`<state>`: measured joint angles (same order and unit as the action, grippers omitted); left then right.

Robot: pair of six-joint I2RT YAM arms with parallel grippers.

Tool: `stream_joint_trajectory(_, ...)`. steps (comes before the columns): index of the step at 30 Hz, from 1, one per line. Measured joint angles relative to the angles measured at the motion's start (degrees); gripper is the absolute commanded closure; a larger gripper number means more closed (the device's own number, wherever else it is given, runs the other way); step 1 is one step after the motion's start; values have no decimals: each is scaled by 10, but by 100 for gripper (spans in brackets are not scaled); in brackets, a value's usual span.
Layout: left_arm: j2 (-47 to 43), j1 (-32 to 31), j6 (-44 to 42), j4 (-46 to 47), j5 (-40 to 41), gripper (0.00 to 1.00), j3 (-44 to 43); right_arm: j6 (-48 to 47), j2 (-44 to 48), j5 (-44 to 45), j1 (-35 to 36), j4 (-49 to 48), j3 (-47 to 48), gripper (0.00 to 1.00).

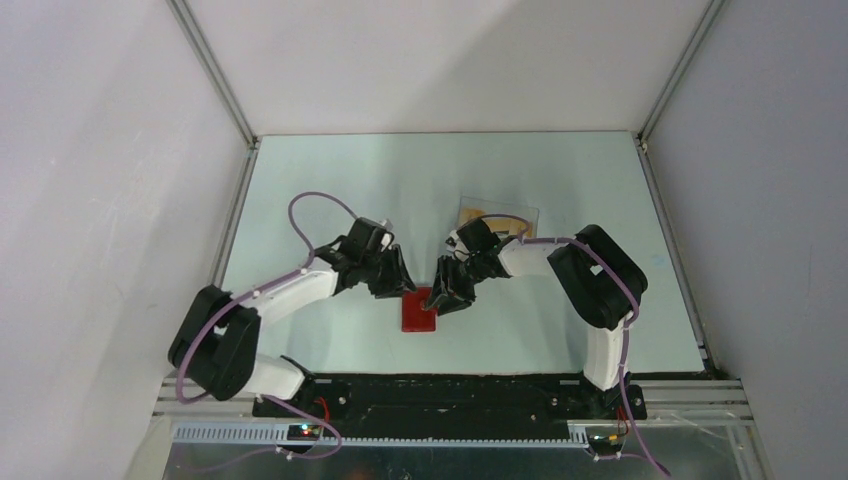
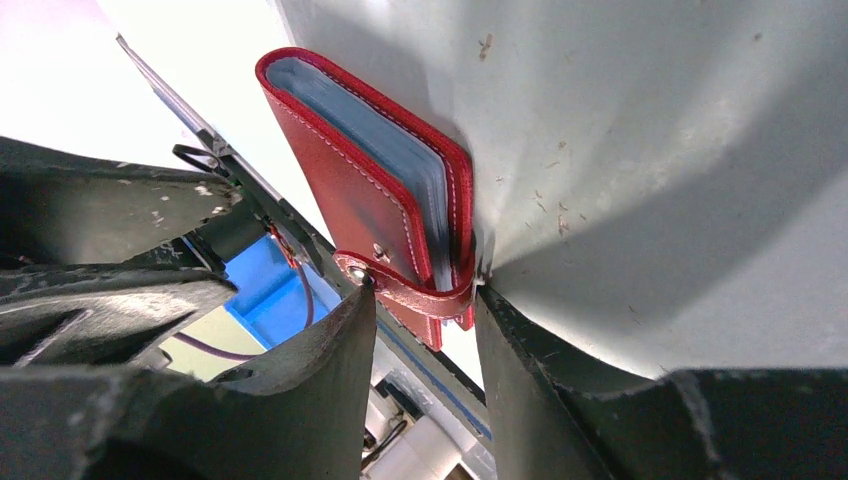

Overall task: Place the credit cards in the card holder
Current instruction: Close the card holder at the center of the board.

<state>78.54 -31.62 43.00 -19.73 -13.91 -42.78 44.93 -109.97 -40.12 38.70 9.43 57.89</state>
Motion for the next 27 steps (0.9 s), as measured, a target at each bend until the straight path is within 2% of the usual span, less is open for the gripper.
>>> stream_joint_trajectory(8, 74, -1, -11, 17, -41, 62, -9, 0, -2, 0, -1, 2, 0, 57)
stream_joint_trajectory(23, 100, -17, -11, 50, -65, 69, -9, 0, -16, -12, -2, 19, 13, 61)
stream_joint_trajectory(27, 100, -18, -11, 51, -64, 76, -9, 0, -20, -14, -2, 26, 19, 61)
